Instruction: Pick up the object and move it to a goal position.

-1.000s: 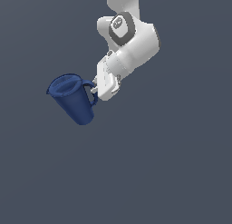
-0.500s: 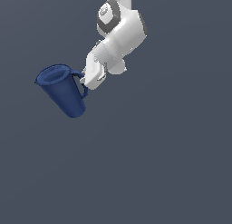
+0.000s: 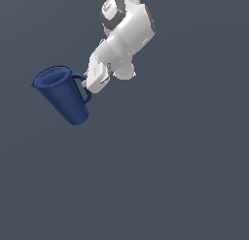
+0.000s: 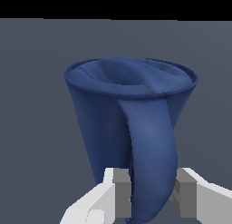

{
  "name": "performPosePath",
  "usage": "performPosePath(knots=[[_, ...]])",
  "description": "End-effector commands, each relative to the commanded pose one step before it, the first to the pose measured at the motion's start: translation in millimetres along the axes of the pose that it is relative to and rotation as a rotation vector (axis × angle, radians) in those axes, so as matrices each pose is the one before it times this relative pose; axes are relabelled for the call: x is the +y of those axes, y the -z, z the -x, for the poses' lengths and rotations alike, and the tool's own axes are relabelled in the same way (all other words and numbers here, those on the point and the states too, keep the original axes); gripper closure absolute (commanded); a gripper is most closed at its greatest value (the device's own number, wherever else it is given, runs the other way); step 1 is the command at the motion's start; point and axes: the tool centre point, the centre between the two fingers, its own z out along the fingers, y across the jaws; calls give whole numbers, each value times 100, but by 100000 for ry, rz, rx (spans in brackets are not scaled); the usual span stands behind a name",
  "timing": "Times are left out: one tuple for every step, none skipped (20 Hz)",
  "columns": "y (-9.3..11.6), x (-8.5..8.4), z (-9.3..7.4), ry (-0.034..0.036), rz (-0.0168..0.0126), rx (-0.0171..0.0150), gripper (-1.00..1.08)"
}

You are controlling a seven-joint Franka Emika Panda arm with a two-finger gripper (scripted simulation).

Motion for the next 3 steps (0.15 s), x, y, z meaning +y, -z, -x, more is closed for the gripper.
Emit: performPosePath(knots=[[186,-216,-1040,-263,-174,124,108],[16,-31,-165,0,0,0,108],[13,-5,-61,-15,18,43,108]])
